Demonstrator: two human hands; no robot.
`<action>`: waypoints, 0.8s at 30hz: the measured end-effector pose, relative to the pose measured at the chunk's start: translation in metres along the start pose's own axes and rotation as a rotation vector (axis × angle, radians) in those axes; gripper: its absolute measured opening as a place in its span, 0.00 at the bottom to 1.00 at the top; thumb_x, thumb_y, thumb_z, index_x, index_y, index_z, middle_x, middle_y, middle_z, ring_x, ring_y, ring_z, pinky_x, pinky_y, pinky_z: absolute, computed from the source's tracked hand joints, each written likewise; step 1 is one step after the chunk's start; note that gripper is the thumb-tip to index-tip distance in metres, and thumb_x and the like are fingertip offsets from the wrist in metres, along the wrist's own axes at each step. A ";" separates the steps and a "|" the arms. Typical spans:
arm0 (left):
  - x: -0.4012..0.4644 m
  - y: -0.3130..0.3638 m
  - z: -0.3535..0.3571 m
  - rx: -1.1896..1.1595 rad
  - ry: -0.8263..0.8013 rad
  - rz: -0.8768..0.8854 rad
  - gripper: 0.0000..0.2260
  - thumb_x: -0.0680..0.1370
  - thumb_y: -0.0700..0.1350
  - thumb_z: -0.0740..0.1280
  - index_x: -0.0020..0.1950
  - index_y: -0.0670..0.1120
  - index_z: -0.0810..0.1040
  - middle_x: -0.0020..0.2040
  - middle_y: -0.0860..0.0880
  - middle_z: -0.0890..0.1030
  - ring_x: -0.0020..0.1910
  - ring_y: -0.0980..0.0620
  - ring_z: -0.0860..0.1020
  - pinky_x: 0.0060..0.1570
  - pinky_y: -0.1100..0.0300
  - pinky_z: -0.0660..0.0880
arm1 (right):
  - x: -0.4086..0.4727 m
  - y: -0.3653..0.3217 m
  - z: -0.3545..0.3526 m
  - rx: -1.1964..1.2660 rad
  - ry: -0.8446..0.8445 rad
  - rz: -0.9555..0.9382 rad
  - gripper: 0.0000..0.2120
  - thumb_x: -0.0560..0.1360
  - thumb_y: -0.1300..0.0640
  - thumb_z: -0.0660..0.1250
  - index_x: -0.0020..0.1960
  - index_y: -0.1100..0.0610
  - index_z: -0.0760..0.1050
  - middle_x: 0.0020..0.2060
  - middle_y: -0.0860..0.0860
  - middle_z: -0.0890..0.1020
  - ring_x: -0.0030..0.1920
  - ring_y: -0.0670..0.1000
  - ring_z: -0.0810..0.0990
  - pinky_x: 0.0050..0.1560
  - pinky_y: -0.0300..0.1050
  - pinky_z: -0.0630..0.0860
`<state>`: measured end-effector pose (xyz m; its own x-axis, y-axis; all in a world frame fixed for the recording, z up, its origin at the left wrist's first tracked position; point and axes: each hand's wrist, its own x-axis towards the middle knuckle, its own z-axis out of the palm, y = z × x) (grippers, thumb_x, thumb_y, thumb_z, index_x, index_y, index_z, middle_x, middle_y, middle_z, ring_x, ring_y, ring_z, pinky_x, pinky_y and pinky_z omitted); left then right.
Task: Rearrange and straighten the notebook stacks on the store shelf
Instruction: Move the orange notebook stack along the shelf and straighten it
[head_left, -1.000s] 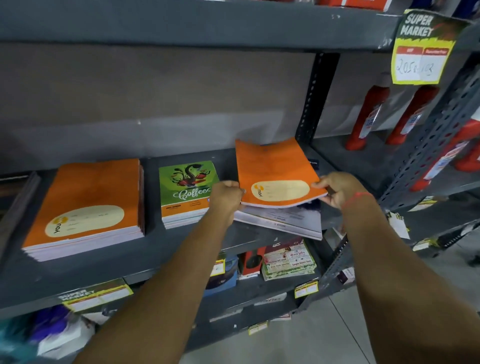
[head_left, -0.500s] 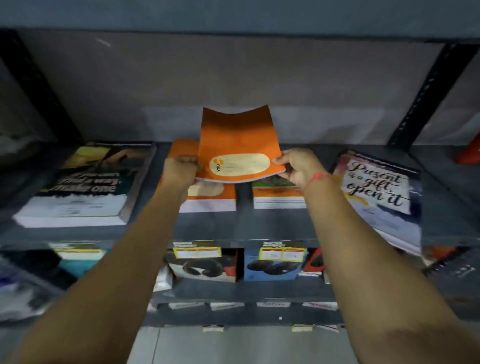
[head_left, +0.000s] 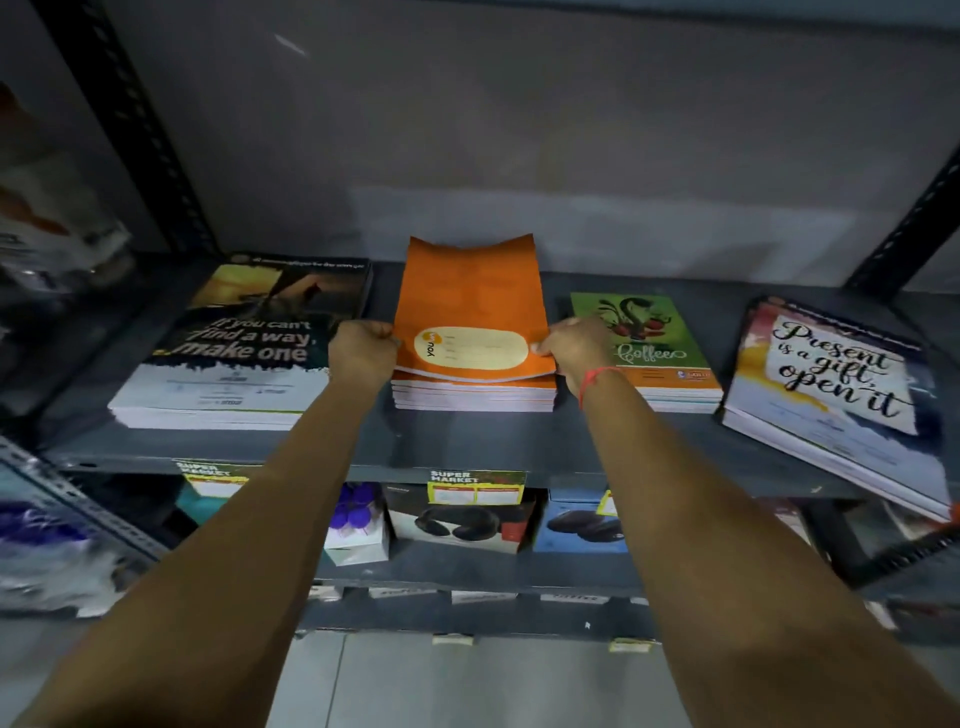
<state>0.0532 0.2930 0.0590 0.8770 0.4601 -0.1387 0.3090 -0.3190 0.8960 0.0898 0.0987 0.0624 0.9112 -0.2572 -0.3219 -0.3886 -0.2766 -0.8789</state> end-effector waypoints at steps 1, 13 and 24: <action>-0.001 0.000 0.000 0.024 -0.007 0.015 0.14 0.76 0.37 0.63 0.61 0.39 0.77 0.63 0.40 0.78 0.62 0.42 0.75 0.66 0.54 0.69 | -0.001 0.001 0.001 -0.018 0.015 0.007 0.17 0.65 0.67 0.74 0.52 0.66 0.78 0.55 0.62 0.81 0.56 0.62 0.80 0.59 0.57 0.76; -0.009 -0.014 0.004 0.378 0.118 0.276 0.11 0.77 0.39 0.61 0.50 0.41 0.83 0.48 0.39 0.84 0.45 0.39 0.80 0.43 0.57 0.72 | -0.006 0.005 0.003 -0.281 0.118 -0.052 0.10 0.70 0.64 0.69 0.50 0.68 0.79 0.52 0.60 0.83 0.53 0.57 0.81 0.47 0.44 0.76; -0.013 -0.014 0.013 0.480 0.176 0.316 0.11 0.77 0.39 0.59 0.52 0.41 0.81 0.52 0.38 0.82 0.50 0.36 0.79 0.48 0.52 0.75 | -0.007 0.014 0.002 -0.348 0.092 -0.156 0.11 0.72 0.63 0.63 0.54 0.62 0.72 0.49 0.58 0.79 0.53 0.59 0.78 0.44 0.45 0.72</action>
<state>0.0419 0.2811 0.0425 0.8918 0.3995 0.2125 0.2107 -0.7822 0.5863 0.0783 0.0985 0.0511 0.9532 -0.2644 -0.1470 -0.2837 -0.6125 -0.7378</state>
